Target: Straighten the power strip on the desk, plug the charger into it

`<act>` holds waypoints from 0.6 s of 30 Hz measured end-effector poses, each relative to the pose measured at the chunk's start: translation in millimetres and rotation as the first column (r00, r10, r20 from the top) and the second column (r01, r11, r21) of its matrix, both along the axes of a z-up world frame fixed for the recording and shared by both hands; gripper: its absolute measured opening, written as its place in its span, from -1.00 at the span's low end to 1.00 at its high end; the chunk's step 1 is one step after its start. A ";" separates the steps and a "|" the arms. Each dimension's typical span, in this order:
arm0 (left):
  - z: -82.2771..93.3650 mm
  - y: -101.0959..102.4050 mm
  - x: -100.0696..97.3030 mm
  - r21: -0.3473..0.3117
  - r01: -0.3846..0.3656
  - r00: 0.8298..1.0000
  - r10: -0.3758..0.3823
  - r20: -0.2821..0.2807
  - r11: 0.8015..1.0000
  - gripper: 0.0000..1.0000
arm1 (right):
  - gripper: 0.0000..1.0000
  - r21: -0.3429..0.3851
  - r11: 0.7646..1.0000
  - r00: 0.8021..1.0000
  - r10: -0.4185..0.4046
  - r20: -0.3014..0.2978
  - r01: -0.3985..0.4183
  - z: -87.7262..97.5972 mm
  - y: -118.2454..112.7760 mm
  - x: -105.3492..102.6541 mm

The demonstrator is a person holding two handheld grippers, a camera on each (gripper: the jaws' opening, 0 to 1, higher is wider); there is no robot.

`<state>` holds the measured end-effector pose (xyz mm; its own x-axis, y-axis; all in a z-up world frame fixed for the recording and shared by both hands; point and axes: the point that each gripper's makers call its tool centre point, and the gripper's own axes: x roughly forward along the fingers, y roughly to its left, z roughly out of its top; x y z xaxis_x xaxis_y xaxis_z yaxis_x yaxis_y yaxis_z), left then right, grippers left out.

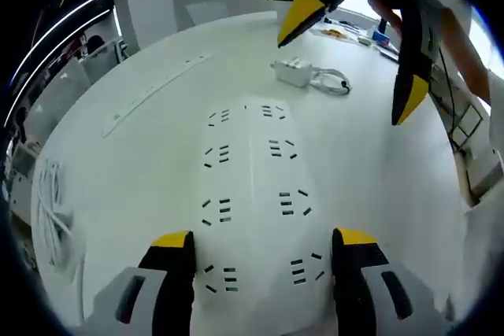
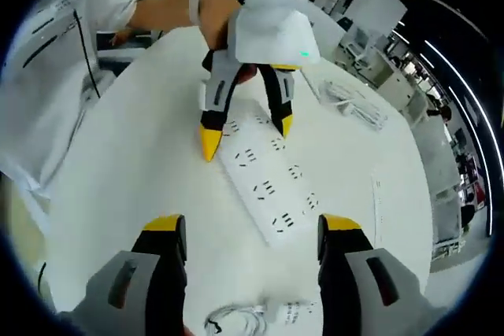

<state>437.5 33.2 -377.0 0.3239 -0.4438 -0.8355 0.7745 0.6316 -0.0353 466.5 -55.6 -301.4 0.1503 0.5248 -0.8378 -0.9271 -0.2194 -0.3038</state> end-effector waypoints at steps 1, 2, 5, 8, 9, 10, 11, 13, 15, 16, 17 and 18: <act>0.0 0.1 -0.1 0.000 0.000 1.000 0.000 0.000 1.000 0.44 | 0.33 -0.007 1.000 1.000 -0.001 -0.002 0.001 -0.9 0.5 1.7; 0.0 0.1 0.0 -0.001 0.000 1.000 0.000 0.001 1.000 0.44 | 0.33 -0.034 0.999 1.000 0.004 -0.013 -0.005 -4.4 1.8 5.6; -0.2 -0.1 -0.1 -0.001 0.001 1.000 -0.001 0.001 1.000 0.44 | 0.40 -0.096 0.995 0.997 0.025 -0.069 -0.031 -16.6 10.4 14.1; -0.5 -0.6 0.0 -0.001 0.001 1.000 -0.001 0.001 1.000 0.44 | 0.47 -0.173 0.984 0.996 0.024 -0.090 -0.039 -28.2 14.0 22.8; -0.5 -0.7 0.0 -0.002 0.001 1.000 -0.001 0.002 1.000 0.44 | 0.48 -0.205 0.976 0.996 0.055 -0.076 -0.069 -31.9 15.4 25.3; -0.5 -0.7 0.0 -0.003 0.001 1.000 -0.001 0.003 1.000 0.44 | 0.48 -0.234 0.967 0.994 0.086 -0.062 -0.099 -35.5 18.9 29.0; -0.7 -0.8 0.0 -0.005 0.000 1.000 0.000 0.004 1.000 0.44 | 0.48 -0.246 0.964 0.994 0.092 -0.060 -0.104 -37.6 20.4 30.2; -0.9 -1.1 0.2 -0.008 0.001 1.000 -0.001 0.007 1.000 0.44 | 0.44 -0.260 0.960 0.994 0.092 -0.066 -0.106 -43.2 28.1 35.7; -1.1 -1.5 0.5 -0.011 0.003 1.000 -0.003 0.009 1.000 0.44 | 0.41 -0.282 0.952 0.992 0.103 -0.066 -0.117 -49.6 33.0 40.8; -1.2 -1.6 0.6 -0.013 0.003 1.000 -0.003 0.011 1.000 0.44 | 0.42 -0.307 0.944 0.992 0.109 -0.062 -0.123 -53.2 32.8 43.1; -1.3 -1.8 0.7 -0.014 0.003 1.000 -0.003 0.012 1.000 0.44 | 0.42 -0.326 0.936 0.991 0.119 -0.060 -0.132 -56.3 33.1 44.6; -1.4 -1.9 0.7 -0.015 0.003 1.000 -0.003 0.012 1.000 0.44 | 0.41 -0.333 0.932 0.990 0.127 -0.060 -0.140 -57.8 33.9 44.8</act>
